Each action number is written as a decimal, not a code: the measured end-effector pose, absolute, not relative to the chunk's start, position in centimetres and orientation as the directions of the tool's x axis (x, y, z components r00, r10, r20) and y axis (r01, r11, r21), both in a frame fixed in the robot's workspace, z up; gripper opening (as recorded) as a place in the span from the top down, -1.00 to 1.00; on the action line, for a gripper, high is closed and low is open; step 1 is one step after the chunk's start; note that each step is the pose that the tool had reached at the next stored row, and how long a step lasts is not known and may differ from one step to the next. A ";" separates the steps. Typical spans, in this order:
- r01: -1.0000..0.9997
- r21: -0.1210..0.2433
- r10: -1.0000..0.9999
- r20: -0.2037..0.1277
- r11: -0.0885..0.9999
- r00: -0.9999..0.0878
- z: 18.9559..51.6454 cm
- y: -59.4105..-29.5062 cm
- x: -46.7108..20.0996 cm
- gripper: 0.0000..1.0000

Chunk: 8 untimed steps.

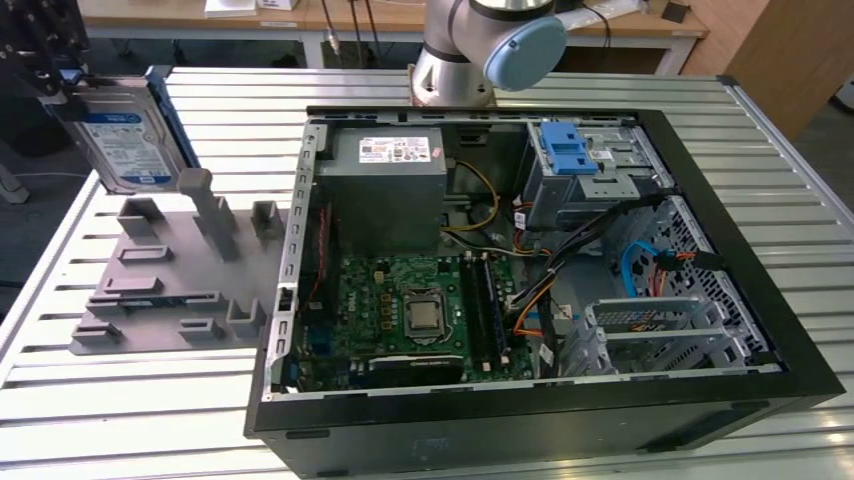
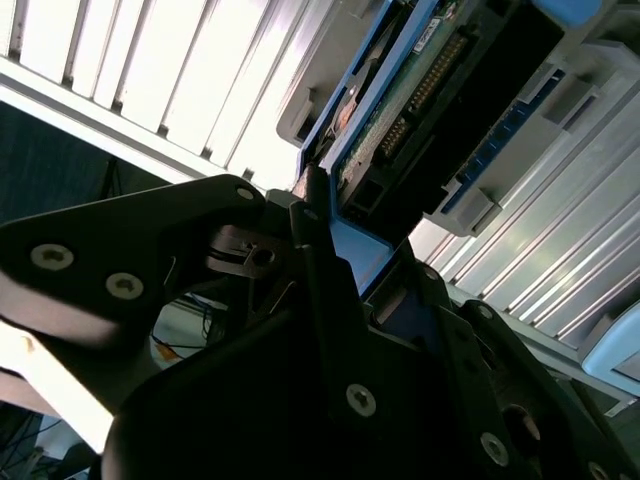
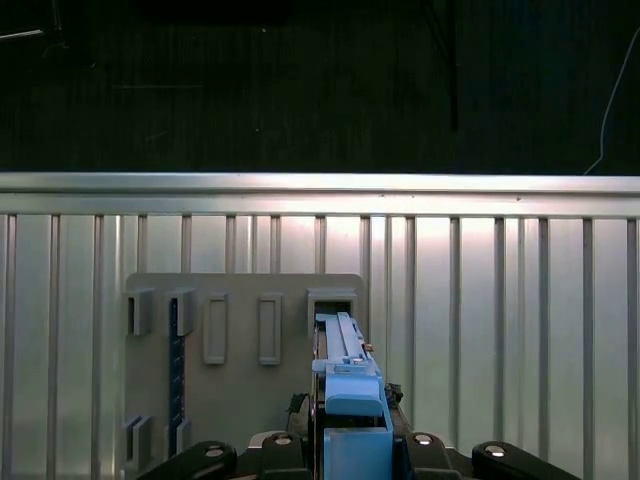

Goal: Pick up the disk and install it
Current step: 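Pick up the disk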

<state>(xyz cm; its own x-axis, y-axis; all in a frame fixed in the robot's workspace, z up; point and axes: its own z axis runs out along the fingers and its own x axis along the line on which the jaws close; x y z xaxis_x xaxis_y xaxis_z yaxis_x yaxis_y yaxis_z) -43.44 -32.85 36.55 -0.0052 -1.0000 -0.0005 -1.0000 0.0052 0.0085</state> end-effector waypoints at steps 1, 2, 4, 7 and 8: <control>-1.000 0.008 -1.000 -0.001 0.005 -0.005 36.6 -32.8 -43.4 0.27; -1.000 0.008 -1.000 -0.001 0.005 -0.005 36.7 -32.8 -43.4 0.27; -1.000 0.008 -1.000 -0.001 0.005 -0.005 36.8 -32.9 -43.4 0.27; -1.000 0.008 -1.000 -0.001 0.005 -0.005 36.8 -32.8 -43.4 0.27; -1.000 0.007 -1.000 0.000 0.005 -0.005 36.8 -32.8 -43.5 0.27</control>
